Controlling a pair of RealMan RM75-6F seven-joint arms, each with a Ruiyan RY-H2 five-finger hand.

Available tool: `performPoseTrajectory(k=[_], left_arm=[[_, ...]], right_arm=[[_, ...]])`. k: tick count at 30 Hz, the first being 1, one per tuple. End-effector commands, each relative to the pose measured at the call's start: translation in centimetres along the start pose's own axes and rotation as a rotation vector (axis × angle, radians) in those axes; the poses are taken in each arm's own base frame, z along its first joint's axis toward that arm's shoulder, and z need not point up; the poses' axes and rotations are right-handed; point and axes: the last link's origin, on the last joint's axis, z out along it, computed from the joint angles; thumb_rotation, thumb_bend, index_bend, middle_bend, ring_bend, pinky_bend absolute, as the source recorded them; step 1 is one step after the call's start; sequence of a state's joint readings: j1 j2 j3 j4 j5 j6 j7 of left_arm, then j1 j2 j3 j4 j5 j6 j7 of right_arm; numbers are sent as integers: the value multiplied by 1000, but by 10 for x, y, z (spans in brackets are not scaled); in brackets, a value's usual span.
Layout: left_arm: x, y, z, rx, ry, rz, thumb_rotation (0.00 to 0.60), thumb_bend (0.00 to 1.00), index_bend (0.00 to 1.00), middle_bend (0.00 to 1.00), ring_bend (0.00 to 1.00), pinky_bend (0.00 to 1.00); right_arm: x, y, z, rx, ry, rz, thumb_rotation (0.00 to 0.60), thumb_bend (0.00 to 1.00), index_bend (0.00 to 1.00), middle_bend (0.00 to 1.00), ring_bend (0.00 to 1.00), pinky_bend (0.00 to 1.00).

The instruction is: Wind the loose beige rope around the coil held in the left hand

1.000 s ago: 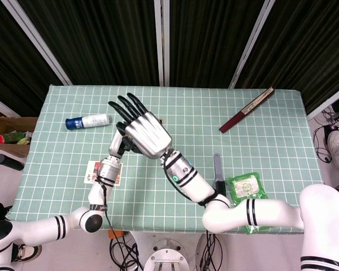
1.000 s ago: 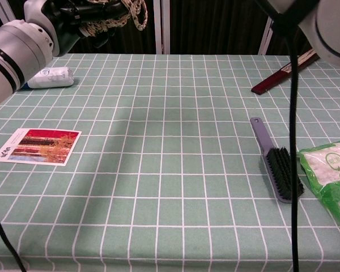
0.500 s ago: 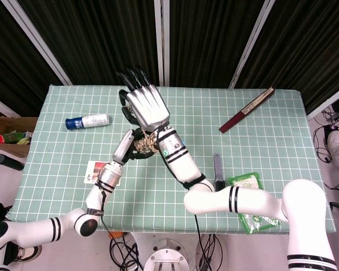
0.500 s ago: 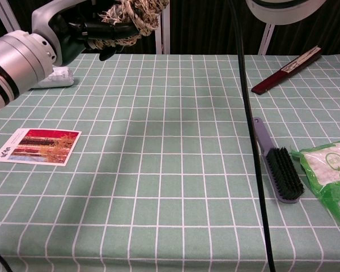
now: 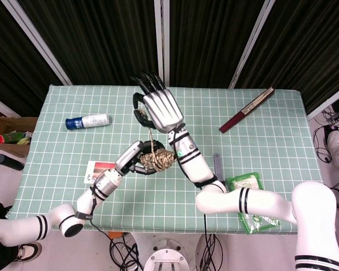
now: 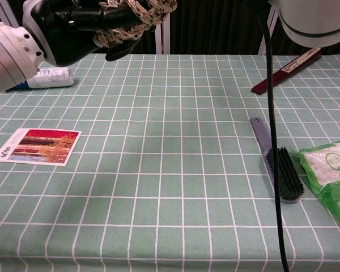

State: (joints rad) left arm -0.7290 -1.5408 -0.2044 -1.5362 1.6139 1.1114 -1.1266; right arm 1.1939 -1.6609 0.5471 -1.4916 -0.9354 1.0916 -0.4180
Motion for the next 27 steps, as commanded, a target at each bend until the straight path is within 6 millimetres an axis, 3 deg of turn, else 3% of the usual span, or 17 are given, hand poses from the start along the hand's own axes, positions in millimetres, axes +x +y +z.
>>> performPoseTrajectory(k=[1, 14, 27], left_arm=[[1, 5, -1, -27, -51, -60, 600, 462, 778, 778, 713, 828], [13, 5, 4, -68, 11, -224, 600, 461, 780, 778, 714, 828], [34, 0, 8, -52, 93, -312, 600, 462, 780, 779, 714, 828]], right_arm=[[0, 8, -7, -11, -4, 4, 600, 515, 1000, 145, 0, 0], [-5, 39, -36, -52, -9, 87, 600, 517, 1000, 151, 0, 0], [-12, 53, -60, -61, -1, 138, 600, 510, 1000, 177, 0, 0]])
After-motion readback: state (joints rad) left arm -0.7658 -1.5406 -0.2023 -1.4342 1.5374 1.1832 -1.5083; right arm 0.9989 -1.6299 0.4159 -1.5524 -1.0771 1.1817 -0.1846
